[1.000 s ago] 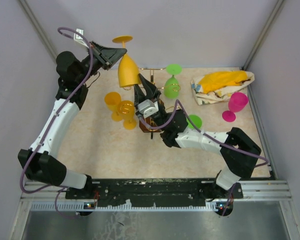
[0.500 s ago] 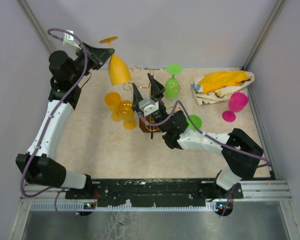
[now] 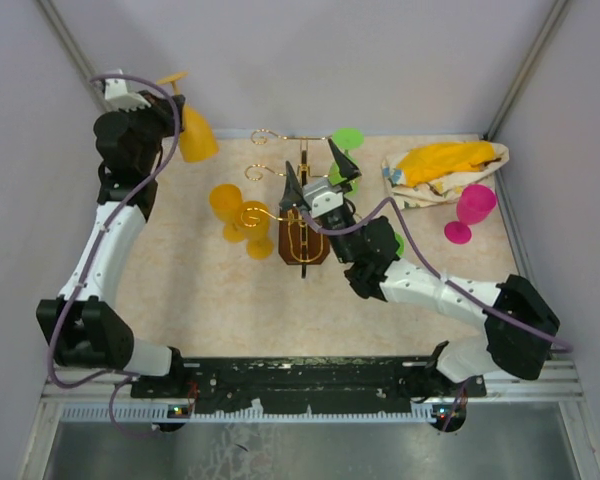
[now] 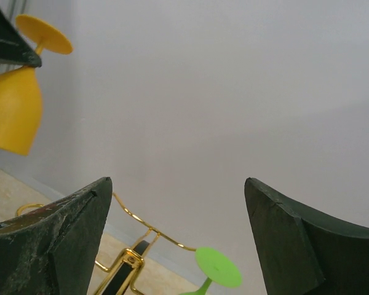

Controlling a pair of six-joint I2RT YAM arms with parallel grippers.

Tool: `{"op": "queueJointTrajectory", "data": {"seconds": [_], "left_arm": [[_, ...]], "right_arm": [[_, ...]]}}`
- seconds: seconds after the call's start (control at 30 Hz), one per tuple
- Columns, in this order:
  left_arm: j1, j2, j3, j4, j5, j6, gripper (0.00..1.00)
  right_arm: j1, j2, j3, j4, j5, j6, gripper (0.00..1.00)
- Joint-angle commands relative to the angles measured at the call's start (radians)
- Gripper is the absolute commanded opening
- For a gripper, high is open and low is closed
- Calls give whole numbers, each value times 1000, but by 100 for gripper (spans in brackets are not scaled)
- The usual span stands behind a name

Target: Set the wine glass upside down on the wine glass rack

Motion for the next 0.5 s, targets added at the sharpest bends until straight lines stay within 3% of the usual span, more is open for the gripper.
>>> {"op": "queueJointTrajectory", "data": {"seconds": [0.0,0.47], "left_arm": [[14,39,-123,220,-51,168,0],[16,130,-309,602,107,316,0]], "right_arm": [[-25,-69,-14,-36,50,34,88],[-68,-105,-29,-86,63,29,88]]}}
